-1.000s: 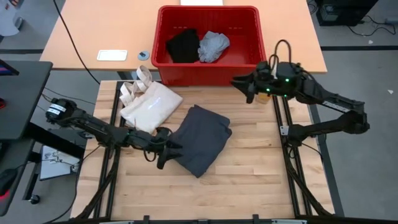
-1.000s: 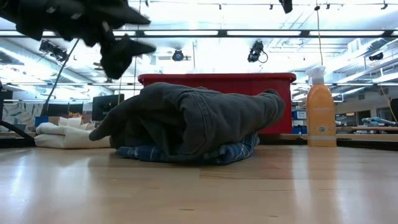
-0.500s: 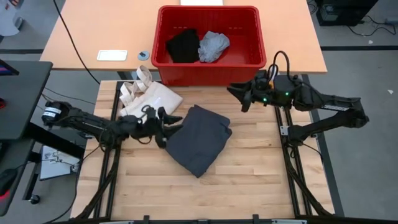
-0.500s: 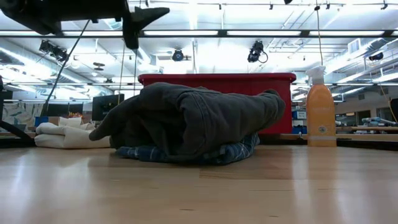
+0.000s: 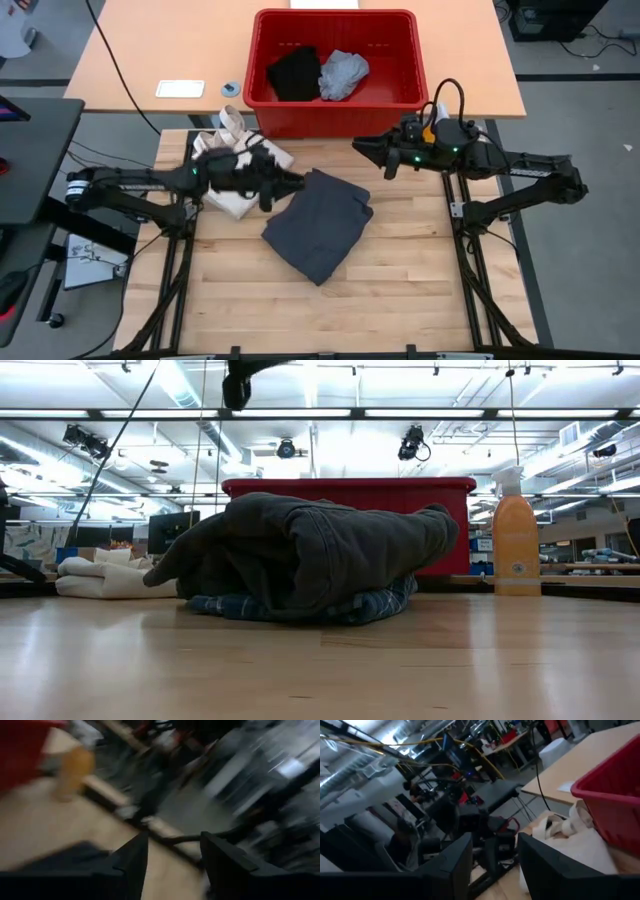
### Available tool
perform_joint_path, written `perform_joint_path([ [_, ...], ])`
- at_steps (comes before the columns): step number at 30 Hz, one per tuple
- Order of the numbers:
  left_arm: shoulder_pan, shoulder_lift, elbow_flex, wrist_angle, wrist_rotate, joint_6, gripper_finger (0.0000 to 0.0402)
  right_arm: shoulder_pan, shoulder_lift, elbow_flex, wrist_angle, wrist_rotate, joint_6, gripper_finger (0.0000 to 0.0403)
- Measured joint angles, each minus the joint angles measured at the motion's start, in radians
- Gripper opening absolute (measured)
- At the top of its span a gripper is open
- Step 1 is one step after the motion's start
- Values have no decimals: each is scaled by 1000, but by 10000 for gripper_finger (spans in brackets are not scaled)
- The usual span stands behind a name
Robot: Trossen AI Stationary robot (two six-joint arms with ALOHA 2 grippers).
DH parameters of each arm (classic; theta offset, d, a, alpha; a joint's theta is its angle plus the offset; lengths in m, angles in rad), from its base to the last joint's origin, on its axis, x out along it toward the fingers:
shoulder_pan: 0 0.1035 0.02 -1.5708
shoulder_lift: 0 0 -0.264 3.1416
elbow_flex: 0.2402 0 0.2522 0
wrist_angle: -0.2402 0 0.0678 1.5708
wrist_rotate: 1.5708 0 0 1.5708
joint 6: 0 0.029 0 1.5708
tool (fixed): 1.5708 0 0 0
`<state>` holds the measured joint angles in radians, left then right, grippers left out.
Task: Fold Laundry from Bin
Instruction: Remove the light gray t-shirt from the red organizer bin
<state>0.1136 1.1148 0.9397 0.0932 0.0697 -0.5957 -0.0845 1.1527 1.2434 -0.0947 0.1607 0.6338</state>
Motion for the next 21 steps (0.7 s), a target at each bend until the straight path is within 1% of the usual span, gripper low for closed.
perform_joint_path([
  [2, 32, 21, 103, -157, -4, 105, 177, -2, 7, 0, 28, 1, -5, 165],
  [3, 45, 31, 146, -200, -5, 144, 176, -4, 9, 0, 28, -1, -5, 165],
  [5, 71, 48, 217, -206, -4, 197, 174, -12, 13, 0, 39, 0, -6, 165],
  [8, 119, 71, 290, -217, -3, 250, 174, -25, 17, 0, 42, 3, -6, 165],
  [12, 203, 123, 360, -274, 1, 260, 173, -31, 23, 0, 32, 2, -8, 165],
  [14, 256, 160, 395, -330, 28, 259, 173, -31, 27, 0, 30, 0, -8, 165],
  [17, 324, 235, 466, -388, 85, 255, 173, -31, 29, 0, 25, 0, -8, 165],
  [21, 395, 353, 596, -447, 114, 247, 173, -31, 29, 0, 25, -5, -12, 165],
])
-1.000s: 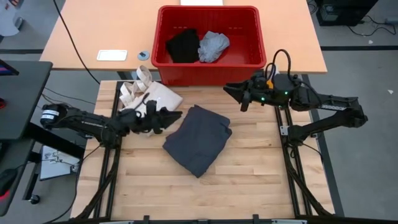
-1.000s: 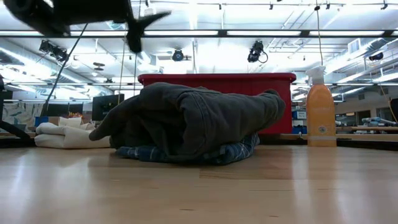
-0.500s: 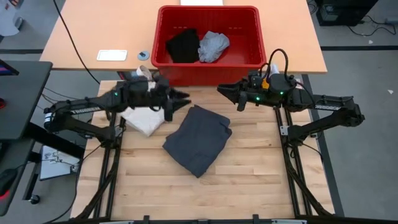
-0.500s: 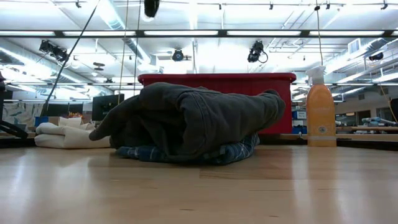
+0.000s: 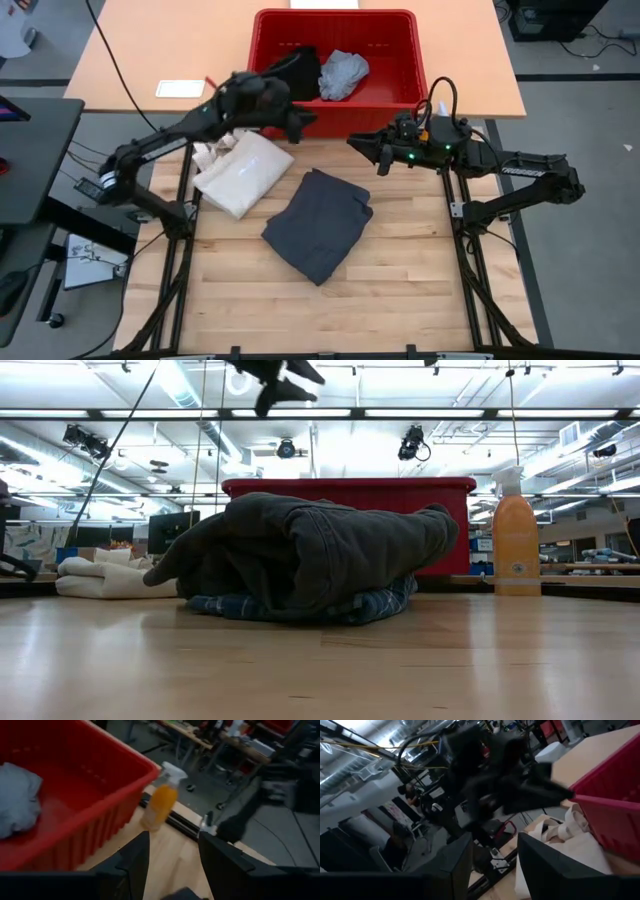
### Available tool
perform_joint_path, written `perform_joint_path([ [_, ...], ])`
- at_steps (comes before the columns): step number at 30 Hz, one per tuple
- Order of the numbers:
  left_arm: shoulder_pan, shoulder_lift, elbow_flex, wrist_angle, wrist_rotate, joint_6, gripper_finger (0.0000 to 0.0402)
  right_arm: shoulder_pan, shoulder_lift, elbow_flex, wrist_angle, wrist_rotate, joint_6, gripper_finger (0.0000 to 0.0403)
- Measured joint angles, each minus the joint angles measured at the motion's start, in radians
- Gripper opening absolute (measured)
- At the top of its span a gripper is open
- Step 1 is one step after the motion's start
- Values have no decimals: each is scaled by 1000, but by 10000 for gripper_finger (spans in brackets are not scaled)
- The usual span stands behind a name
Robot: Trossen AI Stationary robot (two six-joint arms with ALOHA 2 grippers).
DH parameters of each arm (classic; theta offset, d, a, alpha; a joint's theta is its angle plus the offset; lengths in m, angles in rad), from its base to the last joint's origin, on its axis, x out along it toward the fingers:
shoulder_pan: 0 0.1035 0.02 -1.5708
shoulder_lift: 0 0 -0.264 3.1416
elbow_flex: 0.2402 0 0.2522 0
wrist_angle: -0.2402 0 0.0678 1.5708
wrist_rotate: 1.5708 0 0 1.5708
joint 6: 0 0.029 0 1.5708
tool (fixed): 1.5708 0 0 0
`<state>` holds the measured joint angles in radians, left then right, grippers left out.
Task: Fold Laundry from Bin
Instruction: Remove the light gray t-shirt from the red organizer bin
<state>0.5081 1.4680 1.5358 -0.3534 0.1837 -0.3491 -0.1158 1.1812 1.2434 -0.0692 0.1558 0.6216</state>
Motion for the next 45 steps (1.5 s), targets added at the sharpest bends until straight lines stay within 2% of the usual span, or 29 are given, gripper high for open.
perform_joint_path([
  [10, 150, 332, 375, -156, 27, 77, 173, -55, 0, 0, -37, -1, -108, 165],
  [20, 253, 602, 634, -133, -38, 157, 173, -120, -34, 0, -326, 5, -198, 165],
  [27, 309, 693, 646, -4, -40, 184, 173, -244, -82, 0, -358, 51, -283, 165],
  [30, 337, 725, 646, 57, -38, 151, 173, -303, -81, 0, -383, 87, -296, 165],
  [35, 379, 757, 646, 114, -6, 103, 166, -400, -55, 0, -398, 86, -336, 165],
  [40, 378, 757, 646, 118, -7, 227, 150, -503, -9, 0, -344, 83, -375, 165],
  [42, 375, 757, 646, 109, -15, 273, 145, -542, 13, 0, -296, 42, -377, 165],
  [45, 374, 757, 646, 86, -19, 285, 140, -593, 45, 0, -214, -79, -367, 165],
])
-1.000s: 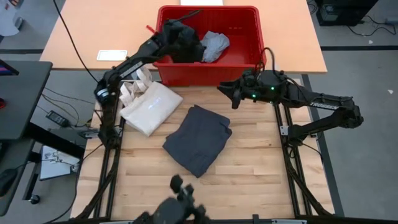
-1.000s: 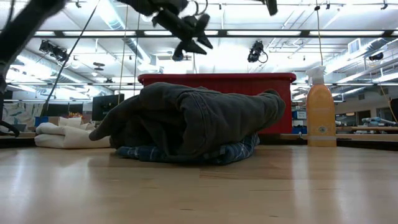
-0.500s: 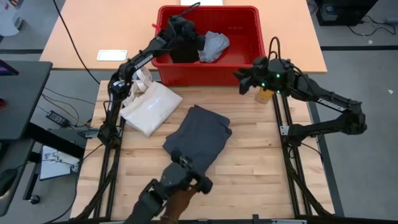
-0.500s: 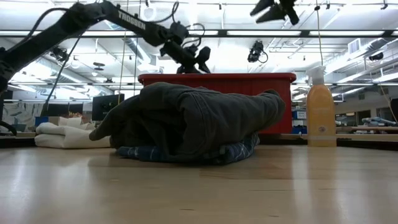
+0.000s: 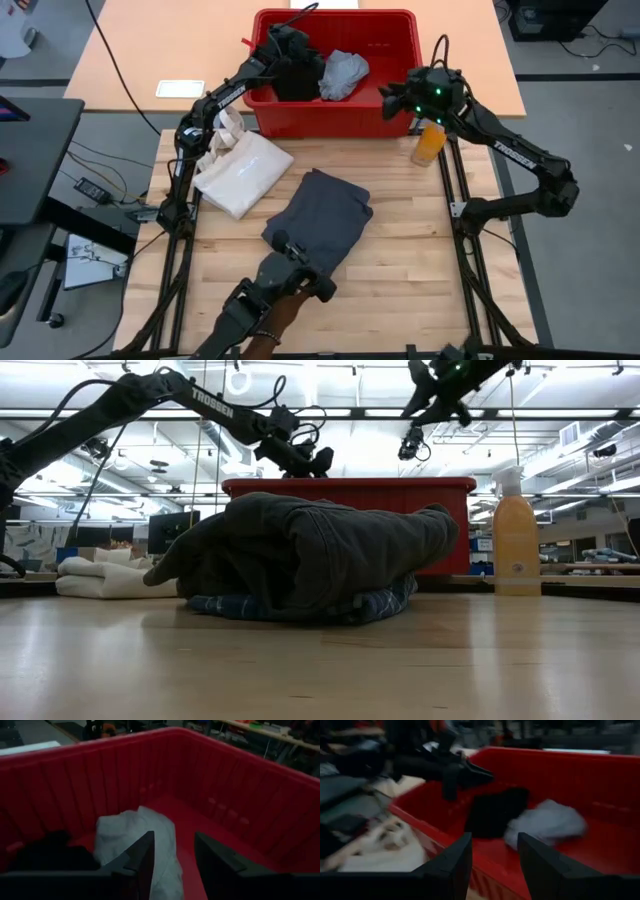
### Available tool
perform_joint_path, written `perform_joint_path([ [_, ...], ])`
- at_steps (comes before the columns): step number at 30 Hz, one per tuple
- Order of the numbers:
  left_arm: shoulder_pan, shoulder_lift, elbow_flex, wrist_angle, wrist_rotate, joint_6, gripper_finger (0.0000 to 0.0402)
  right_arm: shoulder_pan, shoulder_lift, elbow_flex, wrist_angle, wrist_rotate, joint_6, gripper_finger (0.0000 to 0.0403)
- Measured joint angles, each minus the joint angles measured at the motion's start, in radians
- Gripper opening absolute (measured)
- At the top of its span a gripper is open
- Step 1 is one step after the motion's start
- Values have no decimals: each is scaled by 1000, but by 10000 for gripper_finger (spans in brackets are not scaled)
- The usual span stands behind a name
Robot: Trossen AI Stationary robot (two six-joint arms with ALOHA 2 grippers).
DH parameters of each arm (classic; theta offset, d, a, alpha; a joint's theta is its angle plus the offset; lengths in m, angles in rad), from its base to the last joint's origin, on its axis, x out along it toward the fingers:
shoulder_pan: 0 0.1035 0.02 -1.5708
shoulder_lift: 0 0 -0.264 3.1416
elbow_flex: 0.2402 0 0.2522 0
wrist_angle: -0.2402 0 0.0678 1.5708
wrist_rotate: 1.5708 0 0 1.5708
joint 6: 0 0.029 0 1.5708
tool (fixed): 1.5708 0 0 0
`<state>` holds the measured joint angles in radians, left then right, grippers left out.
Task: Fold Laundry from Bin
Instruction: Remove the light gray t-shirt from the red organizer bin
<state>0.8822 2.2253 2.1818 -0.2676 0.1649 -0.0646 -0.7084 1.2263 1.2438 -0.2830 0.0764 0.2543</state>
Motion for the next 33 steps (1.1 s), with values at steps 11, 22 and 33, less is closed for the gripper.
perform_joint_path([
  [11, 7, 79, 0, -91, -40, -80, 139, -121, 146, 10, 285, -156, 86, 165],
  [22, -22, 87, -1, -339, -17, 41, 139, -212, 482, 382, 7, -170, -73, 165],
  [33, -34, 85, 0, -372, -77, 124, 139, -226, 774, 620, -269, 20, -387, 165],
])
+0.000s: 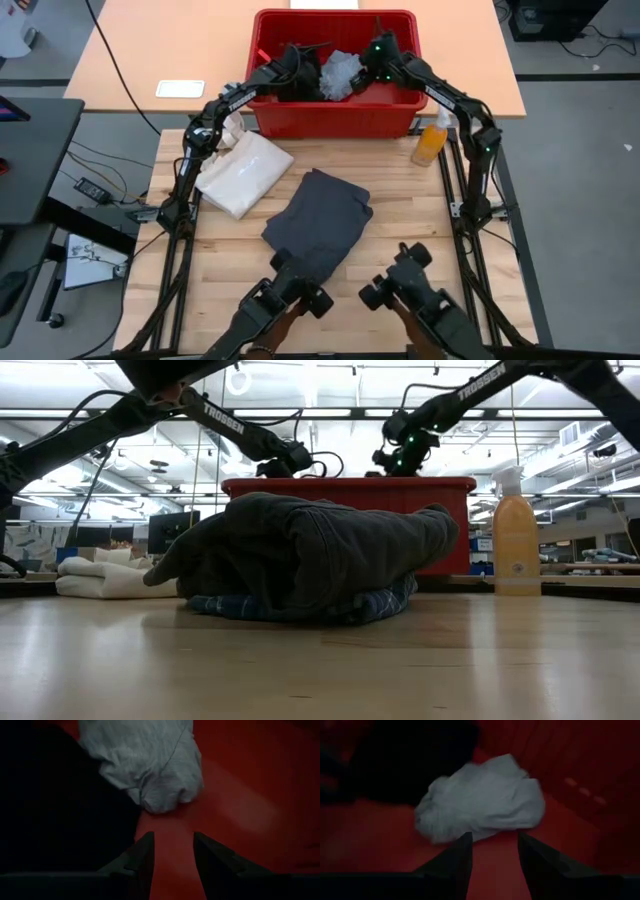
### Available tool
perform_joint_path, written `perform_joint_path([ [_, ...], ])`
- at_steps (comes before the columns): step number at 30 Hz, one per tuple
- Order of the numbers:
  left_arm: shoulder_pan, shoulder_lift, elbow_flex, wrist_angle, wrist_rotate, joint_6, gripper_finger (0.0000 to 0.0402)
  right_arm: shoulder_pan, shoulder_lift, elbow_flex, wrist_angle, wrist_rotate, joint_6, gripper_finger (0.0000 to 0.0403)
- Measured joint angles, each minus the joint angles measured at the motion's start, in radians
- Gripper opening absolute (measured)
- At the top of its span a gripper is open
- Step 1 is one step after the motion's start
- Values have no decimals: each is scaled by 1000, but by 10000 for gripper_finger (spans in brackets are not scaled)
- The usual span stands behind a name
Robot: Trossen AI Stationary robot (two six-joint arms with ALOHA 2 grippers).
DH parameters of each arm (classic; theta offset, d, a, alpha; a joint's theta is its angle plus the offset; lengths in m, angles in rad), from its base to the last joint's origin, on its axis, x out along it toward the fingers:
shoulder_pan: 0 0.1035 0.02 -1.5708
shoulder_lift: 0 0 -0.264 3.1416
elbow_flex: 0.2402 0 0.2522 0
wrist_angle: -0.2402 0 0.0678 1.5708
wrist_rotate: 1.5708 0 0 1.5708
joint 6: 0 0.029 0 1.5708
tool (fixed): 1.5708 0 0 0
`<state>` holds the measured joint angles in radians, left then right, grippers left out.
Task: Fold Laundry from Bin
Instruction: Remove the light gray t-shirt from the red organizer bin
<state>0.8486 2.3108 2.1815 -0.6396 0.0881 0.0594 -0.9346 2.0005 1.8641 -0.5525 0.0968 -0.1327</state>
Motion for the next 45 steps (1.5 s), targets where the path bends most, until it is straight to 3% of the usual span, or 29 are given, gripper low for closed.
perform_joint_path([
  [7, -3, 0, 0, 92, -26, 165, 139, 49, 11, 6, -105, -65, -211, 165],
  [12, -12, 0, 0, 226, -108, 174, 139, 99, 11, 3, -209, -135, -292, 165],
  [15, -18, 0, 0, 321, -161, 174, 139, 119, 10, 3, -196, -115, -280, 165],
  [20, -23, 7, 0, 427, -174, 173, 139, 106, 10, 3, -117, -69, -142, 165],
  [24, -18, 28, -1, 382, -174, 172, 139, 73, 10, 3, -80, -78, 44, 165],
  [30, -24, -12, -2, 233, -188, 127, 139, -16, 24, 3, -10, -311, 367, 165],
  [35, -24, -70, -1, 224, -193, 112, 139, -51, 93, 2, 4, -383, 499, 175],
  [38, -21, -97, -1, 215, -192, 116, 139, -41, 123, 1, 32, -428, 391, 198],
  [41, -21, -133, -1, 193, -192, 117, 139, -24, 139, 1, 32, -434, 133, 235],
  [45, -21, -165, 0, 134, -179, 122, 139, 8, 139, 2, 1, -342, -211, 300],
])
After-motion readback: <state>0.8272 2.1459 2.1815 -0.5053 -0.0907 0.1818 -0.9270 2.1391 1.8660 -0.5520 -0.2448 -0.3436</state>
